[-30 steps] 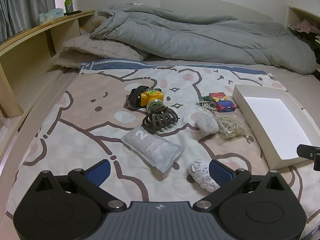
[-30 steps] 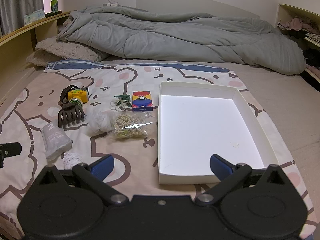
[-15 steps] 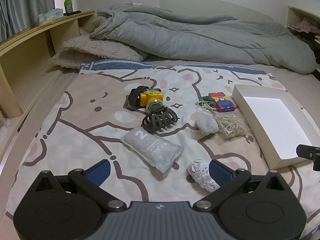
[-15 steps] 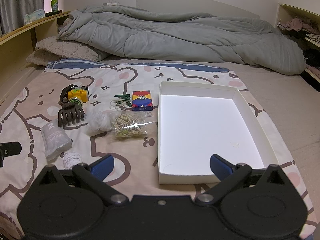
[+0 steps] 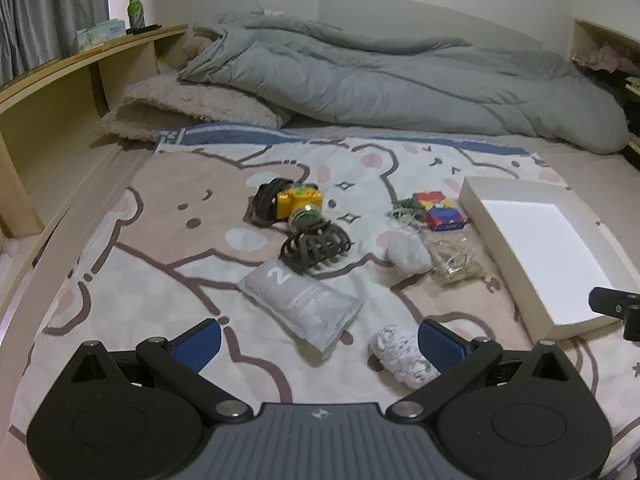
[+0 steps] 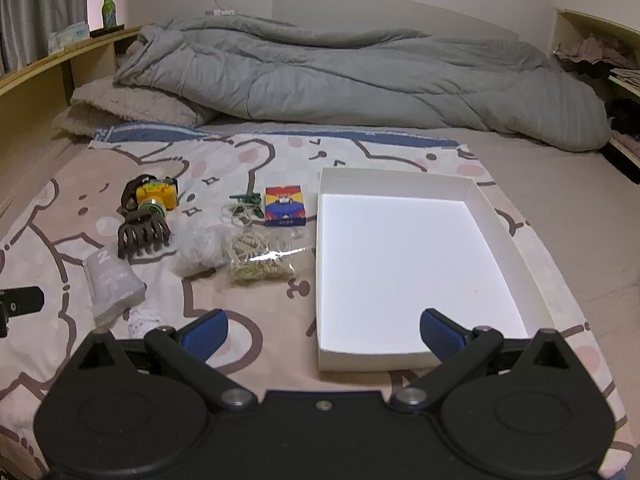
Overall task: Organize objects
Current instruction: 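Close the right tool on the clear bag of cables while the left tool approaches the white crocheted bundle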
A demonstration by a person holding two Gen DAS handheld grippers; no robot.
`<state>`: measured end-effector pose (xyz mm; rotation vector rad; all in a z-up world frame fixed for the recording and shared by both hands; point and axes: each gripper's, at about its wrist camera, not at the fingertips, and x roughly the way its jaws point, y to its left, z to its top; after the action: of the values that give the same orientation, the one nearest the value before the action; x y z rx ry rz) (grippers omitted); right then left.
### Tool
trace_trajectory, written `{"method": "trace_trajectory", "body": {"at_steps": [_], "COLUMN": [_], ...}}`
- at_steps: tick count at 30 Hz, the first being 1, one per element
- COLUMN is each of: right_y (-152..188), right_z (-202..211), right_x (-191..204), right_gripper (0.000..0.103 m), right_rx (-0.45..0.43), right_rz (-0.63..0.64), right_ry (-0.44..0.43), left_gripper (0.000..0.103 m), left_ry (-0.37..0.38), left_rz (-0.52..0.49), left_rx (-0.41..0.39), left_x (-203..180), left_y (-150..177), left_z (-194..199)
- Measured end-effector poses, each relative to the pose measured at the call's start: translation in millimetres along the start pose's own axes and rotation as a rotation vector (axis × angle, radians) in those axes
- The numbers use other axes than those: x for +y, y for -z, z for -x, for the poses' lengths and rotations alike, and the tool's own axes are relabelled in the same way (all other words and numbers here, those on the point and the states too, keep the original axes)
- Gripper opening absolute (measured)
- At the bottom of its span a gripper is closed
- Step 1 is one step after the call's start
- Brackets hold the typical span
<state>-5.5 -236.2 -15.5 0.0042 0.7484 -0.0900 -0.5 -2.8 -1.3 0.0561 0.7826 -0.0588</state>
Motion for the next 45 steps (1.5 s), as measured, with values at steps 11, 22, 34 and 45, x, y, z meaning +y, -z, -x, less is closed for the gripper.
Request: {"method": "trace_trajectory", "body": {"at_steps": [11,22,34,45], "right_y": [-25.4,-75.5,-122.7,-116.8], "right_z": [14.0,-13.4,-86.9,-171.4], "right_x": [16.1,22.3,33.9,30.8], "right_gripper": [0.103,0.103,0.103,0.052], "right_rx": [-0.079,-0.095,-0.107,0.083], "right_rz": [0.054,0.024,0.035,-0.06], "right_ry": [-0.02,0.011,-0.046,-0.073], "left_gripper": [0.103,0.103,0.103,0.103], "left_ry": [-0.032,0.035,0.176,0.374], "left_rz": [-0.059,-0.105,-0.292,-0.386], "left_rx": [-0.078,-0.129,-0.114,-0.03], "left_x": [-9.0,-13.4,-38.3,-49.7], "left_y": [-27.0,-57.1,-35.2,13.6], "left_z": [2.8,-17.0,-75.9,-109.0]}}
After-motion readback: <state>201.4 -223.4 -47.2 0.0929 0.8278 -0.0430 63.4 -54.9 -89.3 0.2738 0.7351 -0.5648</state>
